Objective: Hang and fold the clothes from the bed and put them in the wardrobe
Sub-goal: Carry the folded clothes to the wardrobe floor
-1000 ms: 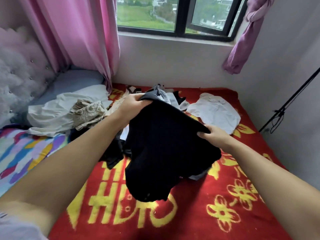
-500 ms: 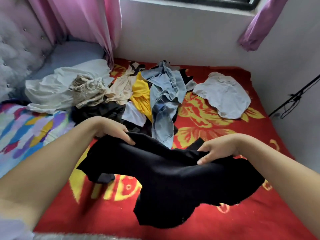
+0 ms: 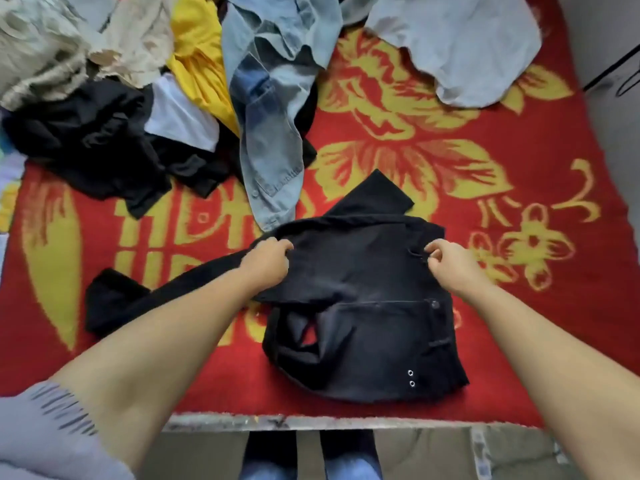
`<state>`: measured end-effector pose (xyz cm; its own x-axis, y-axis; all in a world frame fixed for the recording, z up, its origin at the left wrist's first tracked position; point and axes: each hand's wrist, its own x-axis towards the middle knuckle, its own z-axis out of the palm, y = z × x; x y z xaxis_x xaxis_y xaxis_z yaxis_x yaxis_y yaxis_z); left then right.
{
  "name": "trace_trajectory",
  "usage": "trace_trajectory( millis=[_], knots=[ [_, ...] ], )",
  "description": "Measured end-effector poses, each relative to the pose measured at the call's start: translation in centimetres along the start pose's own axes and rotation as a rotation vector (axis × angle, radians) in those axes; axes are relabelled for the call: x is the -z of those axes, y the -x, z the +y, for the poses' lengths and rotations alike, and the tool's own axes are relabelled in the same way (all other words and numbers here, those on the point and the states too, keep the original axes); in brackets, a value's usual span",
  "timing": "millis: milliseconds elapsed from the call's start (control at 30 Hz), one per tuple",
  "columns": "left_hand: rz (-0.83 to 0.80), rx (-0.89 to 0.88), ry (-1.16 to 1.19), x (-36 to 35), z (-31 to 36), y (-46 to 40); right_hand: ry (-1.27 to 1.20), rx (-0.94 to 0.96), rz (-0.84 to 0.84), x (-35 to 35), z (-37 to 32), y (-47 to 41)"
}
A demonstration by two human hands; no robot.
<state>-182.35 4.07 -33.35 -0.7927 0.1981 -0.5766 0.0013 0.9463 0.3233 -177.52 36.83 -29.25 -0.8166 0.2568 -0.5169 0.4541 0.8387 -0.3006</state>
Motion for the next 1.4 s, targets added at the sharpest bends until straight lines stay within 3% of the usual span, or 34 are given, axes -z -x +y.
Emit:
trace_trajectory(
  millis=[100, 200, 367, 433, 533, 633, 733, 833, 900, 967, 1033, 1100, 1133, 1200, 1267, 1400],
  knots=[
    [-0.221, -0.086, -0.008, -7.4, 2.4, 1.9, -0.037, -0.118, -0.15, -4.8, 5.9, 0.5],
    [-0.315, -0.056, -0.054, -12.4, 4.9, 2.4, -0.103, -0.223, -0.154, -7.4, 9.7, -0.4],
    [-0.201, 0.326, -0.084, -17.2, 7.2, 1.8, -0.217, -0.409, -0.002, -11.2, 11.5, -2.7],
    [-0.17, 0.378, -0.007, -18.5, 6.4, 2.2, -0.306, -0.451, -0.036, -12.1, 11.1, -3.1],
    [-0.15, 0.361, 0.299, -19.4, 4.8, 3.3, -0.29, -0.342, -0.028, -11.6, 11.2, -3.4],
    [-0.249, 0.175, 0.306, -18.6, 4.2, 4.1, -0.259, -0.293, 0.143, -8.2, 12.4, -3.9],
    [-0.273, -0.161, 0.077, -17.8, 4.6, 4.6, -0.125, -0.377, 0.262, -4.8, 15.9, -4.4],
    [-0.037, -0.546, -0.115, -17.0, 5.8, 4.6, -0.03, -0.497, 0.285, -3.9, 18.8, -4.1],
    [0.234, -0.644, -0.059, -16.2, 6.0, 4.6, 0.088, -0.42, 0.322, -4.9, 18.1, -3.6],
    [0.411, -0.472, -0.012, -15.6, 5.3, 4.6, 0.162, -0.106, 0.354, -6.8, 14.6, -2.7],
    [0.422, -0.048, 0.12, -14.7, 4.1, 4.6, 0.129, 0.25, 0.234, -9.3, 9.2, -1.0],
    [0.248, 0.385, 0.345, -14.2, 2.7, 3.9, 0.165, 0.553, -0.01, -12.6, 3.6, 1.2],
    [0.124, 0.53, 0.443, -14.1, 2.3, 3.5, 0.218, 0.616, -0.142, -14.3, 1.2, 2.3],
    [-0.058, 0.696, 0.678, -14.3, 1.7, 2.6, 0.332, 0.54, -0.357, -17.2, -2.1, 3.7],
    [-0.083, 0.768, 1.042, -14.7, 1.6, 2.2, 0.41, 0.452, -0.49, -19.0, -3.3, 4.2],
    [-0.179, 0.714, 1.707, -15.4, 1.9, 1.5, 0.304, 0.483, -0.784, -18.1, -2.6, 3.7]
  ],
)
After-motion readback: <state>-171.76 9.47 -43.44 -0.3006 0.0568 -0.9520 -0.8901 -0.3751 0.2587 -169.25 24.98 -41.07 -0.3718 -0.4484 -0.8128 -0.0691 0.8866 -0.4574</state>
